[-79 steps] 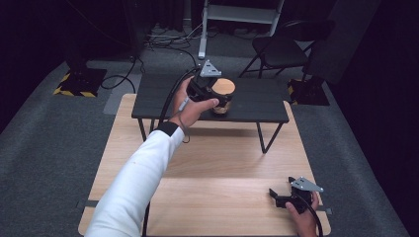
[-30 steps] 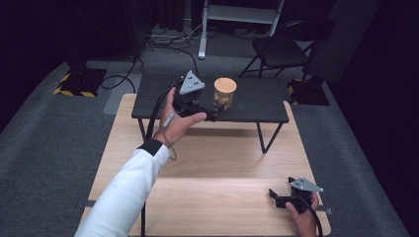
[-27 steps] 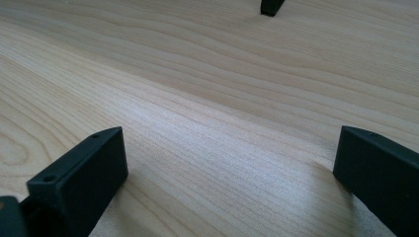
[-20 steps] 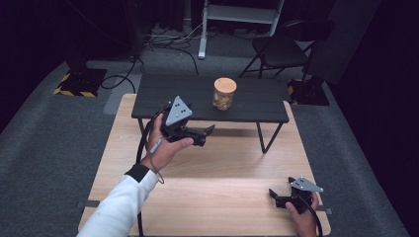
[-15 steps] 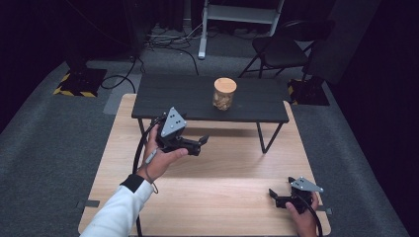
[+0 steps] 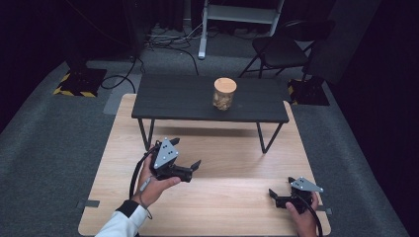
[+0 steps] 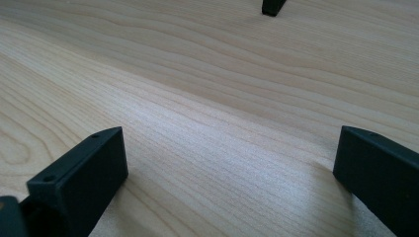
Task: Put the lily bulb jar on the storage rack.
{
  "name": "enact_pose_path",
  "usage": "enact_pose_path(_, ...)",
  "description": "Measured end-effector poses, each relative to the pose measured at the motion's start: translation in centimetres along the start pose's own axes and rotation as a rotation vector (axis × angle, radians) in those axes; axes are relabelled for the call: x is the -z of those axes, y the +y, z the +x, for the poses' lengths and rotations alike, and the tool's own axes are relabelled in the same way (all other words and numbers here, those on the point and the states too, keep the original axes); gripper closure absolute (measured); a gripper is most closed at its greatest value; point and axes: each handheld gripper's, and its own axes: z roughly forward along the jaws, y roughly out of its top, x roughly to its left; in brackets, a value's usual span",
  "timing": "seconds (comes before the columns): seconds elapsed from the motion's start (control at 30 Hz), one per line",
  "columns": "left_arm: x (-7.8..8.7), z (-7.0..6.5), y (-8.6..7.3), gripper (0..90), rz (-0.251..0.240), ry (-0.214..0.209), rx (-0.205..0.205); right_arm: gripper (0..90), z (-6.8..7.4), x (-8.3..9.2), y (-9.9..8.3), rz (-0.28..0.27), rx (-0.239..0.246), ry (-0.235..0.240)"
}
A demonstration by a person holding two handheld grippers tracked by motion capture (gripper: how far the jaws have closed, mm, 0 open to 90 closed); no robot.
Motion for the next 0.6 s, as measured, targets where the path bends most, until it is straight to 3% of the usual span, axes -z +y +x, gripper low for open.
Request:
enact_pose_path(0.07,0.2,-0.2,-1.2,0.4,0.003,-0.002,0.014,0.0,0.0,0.0,0.0,0.000,0.000,0.000)
enact_pose_path(0.1,0.4,-0.5,-2.5,0.4,0.003,0.005,0.017,0.0,0.0,0.0,0.0,0.000,0.000,0.000)
enact_pose_path(0.3,0.7,-0.9,-4.6,0.4,0.044,0.022,0.039,0.0,0.0,0.0,0.0,0.000,0.000,0.001)
enact_pose_path(0.4,0.9,-1.4,-5.5,0.4,0.053,0.032,0.023,0.0,0.0,0.0,0.0,0.000,0.001,0.001)
enact_pose_path(0.53,0.9,-1.7,-6.7,0.4,0.089,0.021,0.028,0.0,0.0,0.0,0.0,0.000,0.001,0.001)
enact_pose_path(0.6,1.0,-1.9,-7.2,0.4,0.111,0.014,0.009,0.0,0.0,0.0,0.0,0.000,0.001,0.002)
